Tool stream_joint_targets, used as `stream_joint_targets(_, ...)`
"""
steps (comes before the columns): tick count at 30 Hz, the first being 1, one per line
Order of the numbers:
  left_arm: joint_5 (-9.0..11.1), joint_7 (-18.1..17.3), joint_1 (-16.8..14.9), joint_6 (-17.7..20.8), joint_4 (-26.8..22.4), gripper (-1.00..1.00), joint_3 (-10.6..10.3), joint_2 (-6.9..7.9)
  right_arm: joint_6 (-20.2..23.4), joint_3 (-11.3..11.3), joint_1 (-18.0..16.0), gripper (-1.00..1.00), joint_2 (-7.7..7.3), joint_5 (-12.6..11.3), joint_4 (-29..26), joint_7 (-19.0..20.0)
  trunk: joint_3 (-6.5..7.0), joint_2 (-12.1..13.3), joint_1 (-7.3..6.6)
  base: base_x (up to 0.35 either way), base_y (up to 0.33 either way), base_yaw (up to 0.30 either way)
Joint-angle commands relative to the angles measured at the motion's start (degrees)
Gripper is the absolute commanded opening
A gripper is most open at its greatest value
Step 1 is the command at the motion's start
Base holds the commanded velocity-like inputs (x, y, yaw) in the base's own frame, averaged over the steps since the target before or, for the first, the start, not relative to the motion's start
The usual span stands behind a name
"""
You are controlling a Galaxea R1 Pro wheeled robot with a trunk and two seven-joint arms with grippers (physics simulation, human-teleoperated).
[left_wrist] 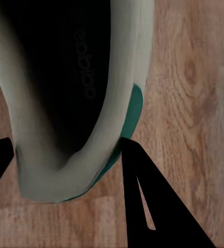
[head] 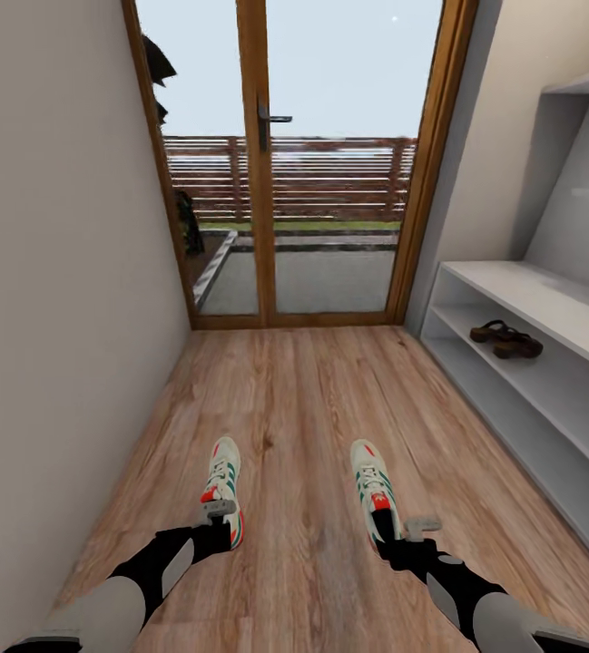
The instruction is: Pick up the two gym shoes and the two sandals from the corridor floor and place them onto the hallstand (shoe rack) in the corridor, making sure they are on the rack and not on the floor. Arrange them so the two gym shoes are next to each other and the two sandals are next to each other.
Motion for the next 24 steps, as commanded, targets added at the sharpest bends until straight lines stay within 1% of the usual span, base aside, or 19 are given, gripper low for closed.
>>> stream_joint_targets(1, -0.13, -0.09, -0.01, -0.03, -0.02, -1.0, 0.01, 0.01, 0.01, -0.03, -0.01, -1.0, 0.0, -0.07, -0.01, -0.1, 0.01, 0.01, 0.0, 0.35, 0.0, -0.203)
stream_joint_targets(4, -0.13, -0.09, -0.01, -0.06, -0.05, -1.0, 0.01, 0.04, 0.02, -0.03, -0.01, -1.0, 0.03, -0.07, 0.0, -0.1, -0.01, 0.01, 0.0, 0.35, 0.0, -0.157)
stream_joint_targets(8, -0.1, -0.09, -0.01, -0.07, -0.1, -1.0, 0.01, 0.05, 0.02, -0.03, -0.01, -1.0, 0.06, -0.07, 0.0, -0.04, -0.02, 0.01, 0.0, 0.35, 0.0, -0.07)
stream_joint_targets(13, -0.06, -0.09, -0.01, -0.06, -0.11, -1.0, 0.01, 0.04, 0.02, -0.03, -0.01, -1.0, 0.08, -0.07, 0.0, -0.02, -0.17, 0.01, 0.0, 0.35, 0.0, -0.026)
stream_joint_targets(24, -0.05, -0.09, -0.01, -0.07, -0.14, -1.0, 0.01, 0.03, 0.1, -0.03, -0.01, -1.0, 0.08, -0.07, 0.0, -0.01, -1.09, 0.01, 0.0, 0.35, 0.0, -0.004)
